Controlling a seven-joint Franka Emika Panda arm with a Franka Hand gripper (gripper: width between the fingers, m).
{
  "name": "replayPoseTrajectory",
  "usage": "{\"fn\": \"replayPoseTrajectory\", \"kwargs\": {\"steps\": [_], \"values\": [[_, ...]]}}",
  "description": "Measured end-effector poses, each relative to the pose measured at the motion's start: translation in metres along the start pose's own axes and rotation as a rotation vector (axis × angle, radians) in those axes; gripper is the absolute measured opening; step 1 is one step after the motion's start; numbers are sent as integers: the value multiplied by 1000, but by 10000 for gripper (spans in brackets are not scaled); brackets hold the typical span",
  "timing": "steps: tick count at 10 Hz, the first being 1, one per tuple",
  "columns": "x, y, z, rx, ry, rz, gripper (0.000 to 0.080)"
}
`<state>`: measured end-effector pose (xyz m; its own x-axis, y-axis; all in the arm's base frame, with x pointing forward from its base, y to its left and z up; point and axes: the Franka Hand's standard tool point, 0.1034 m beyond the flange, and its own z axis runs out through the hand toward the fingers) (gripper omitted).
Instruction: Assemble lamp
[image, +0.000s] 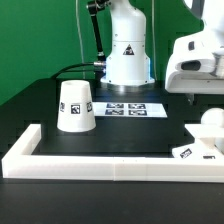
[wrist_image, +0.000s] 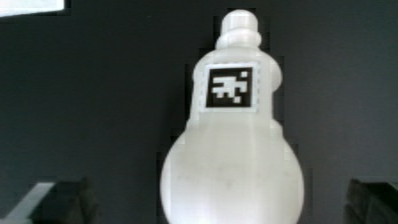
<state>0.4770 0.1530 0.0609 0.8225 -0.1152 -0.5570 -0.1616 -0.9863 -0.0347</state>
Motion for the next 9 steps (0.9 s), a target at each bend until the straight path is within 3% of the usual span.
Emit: {"fn": "replayPoseTrajectory", "kwargs": {"steps": [6, 8, 9], "values": [[6, 0, 23, -9, -35, 3, 699], [3, 5, 29, -27, -166, 9, 699], [10, 4, 29, -26, -191, 9, 699]]}}
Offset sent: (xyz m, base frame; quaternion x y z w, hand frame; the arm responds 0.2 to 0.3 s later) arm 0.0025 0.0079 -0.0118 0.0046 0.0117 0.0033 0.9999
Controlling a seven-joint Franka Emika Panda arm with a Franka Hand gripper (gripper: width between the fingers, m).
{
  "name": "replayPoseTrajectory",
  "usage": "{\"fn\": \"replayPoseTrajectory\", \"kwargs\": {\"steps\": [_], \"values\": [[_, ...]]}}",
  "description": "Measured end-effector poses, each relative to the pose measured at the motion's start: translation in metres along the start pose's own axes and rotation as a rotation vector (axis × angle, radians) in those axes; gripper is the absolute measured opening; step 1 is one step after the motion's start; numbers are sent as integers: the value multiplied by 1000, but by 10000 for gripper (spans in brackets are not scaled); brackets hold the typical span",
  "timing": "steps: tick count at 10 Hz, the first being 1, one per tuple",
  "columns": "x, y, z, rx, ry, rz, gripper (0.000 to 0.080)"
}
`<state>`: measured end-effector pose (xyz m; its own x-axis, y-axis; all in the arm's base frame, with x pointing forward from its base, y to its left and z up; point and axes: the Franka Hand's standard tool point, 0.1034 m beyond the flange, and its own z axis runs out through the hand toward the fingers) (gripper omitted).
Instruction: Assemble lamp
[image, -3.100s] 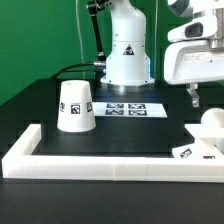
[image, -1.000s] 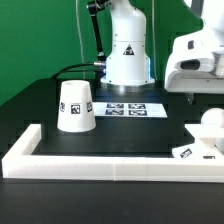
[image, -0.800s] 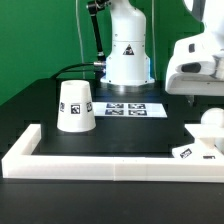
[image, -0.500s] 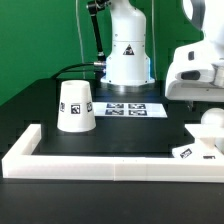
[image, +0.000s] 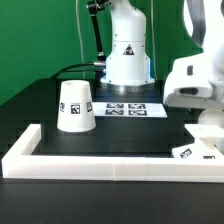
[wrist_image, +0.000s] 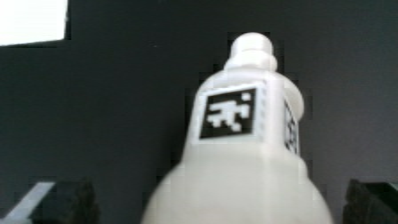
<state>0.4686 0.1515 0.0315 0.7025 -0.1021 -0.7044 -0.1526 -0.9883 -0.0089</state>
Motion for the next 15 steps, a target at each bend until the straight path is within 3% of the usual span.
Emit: {"fn": "replayPoseTrajectory", "kwargs": {"steps": [4, 9, 10, 15], "values": [[4, -3, 7, -3, 3, -3, 699], [6, 10, 23, -5, -6, 6, 699], [6, 10, 24, -5, -7, 7, 576], [6, 11, 19, -4, 1, -12, 574]]}}
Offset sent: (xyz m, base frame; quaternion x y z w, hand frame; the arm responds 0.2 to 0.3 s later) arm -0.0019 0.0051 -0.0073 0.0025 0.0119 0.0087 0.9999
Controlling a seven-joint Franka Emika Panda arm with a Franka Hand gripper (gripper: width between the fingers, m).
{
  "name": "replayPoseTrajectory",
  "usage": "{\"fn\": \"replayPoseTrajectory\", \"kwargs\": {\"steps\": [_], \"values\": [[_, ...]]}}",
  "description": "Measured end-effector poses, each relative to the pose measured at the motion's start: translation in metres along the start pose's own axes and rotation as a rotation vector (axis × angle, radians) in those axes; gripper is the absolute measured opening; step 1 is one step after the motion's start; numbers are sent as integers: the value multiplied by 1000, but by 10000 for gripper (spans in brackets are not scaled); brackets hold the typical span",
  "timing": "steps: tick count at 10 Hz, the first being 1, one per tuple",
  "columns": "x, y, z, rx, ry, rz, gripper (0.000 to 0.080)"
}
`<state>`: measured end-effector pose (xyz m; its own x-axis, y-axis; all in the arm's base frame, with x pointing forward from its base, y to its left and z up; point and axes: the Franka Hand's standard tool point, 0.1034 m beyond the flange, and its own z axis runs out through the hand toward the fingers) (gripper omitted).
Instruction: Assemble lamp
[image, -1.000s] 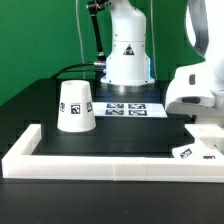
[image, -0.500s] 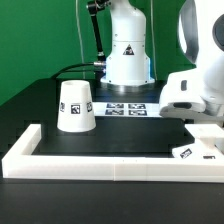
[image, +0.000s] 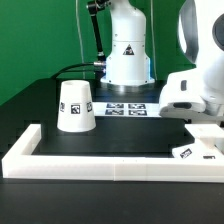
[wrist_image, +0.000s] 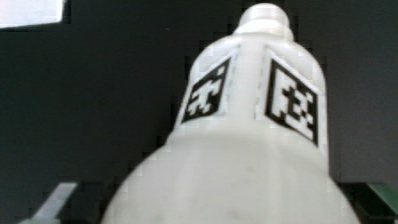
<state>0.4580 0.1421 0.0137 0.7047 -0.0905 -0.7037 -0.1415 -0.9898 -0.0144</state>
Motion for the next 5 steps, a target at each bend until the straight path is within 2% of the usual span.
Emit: {"fn": "replayPoseTrajectory", "kwargs": {"steps": [2, 5], "values": [[-8, 5, -22, 11, 28, -46, 574], [-30, 19, -73, 34, 67, -106, 576]]}}
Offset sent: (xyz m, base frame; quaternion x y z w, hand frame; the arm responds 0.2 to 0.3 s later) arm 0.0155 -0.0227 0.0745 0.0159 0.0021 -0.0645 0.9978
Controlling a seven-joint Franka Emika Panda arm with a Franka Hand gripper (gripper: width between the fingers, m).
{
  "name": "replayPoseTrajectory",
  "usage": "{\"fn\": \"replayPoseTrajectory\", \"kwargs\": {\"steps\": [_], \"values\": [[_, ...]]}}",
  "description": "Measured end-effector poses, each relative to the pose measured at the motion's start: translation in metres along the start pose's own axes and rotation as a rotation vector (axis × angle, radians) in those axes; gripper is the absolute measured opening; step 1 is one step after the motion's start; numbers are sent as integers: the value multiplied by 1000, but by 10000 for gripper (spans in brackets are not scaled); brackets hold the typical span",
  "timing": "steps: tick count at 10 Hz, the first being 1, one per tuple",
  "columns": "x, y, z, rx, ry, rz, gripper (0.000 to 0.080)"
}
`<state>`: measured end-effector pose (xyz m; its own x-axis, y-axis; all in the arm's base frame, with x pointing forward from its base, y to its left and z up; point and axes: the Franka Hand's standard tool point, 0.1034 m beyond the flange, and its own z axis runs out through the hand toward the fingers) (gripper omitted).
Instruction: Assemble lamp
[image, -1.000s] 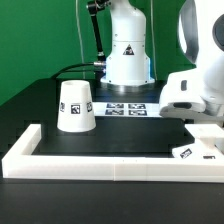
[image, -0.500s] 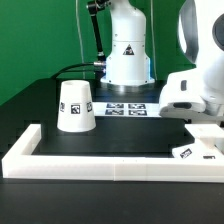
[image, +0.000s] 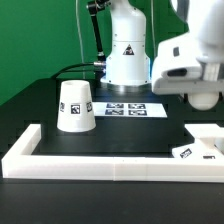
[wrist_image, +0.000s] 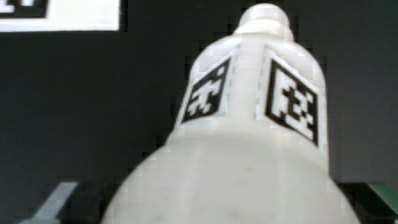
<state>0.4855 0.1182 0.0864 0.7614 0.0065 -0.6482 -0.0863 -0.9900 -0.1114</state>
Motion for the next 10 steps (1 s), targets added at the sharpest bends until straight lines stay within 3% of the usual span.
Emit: {"fn": "replayPoseTrajectory", "kwargs": {"steps": [1, 4, 5, 7, 10], "values": [[-3, 7, -18, 10, 22, -21, 576], [2, 6, -12, 10, 64, -15, 576], [13, 4, -18, 13, 168, -15, 576], [13, 13, -22, 6, 317, -58, 576], [11, 16, -57, -2, 501, -96, 576]]}}
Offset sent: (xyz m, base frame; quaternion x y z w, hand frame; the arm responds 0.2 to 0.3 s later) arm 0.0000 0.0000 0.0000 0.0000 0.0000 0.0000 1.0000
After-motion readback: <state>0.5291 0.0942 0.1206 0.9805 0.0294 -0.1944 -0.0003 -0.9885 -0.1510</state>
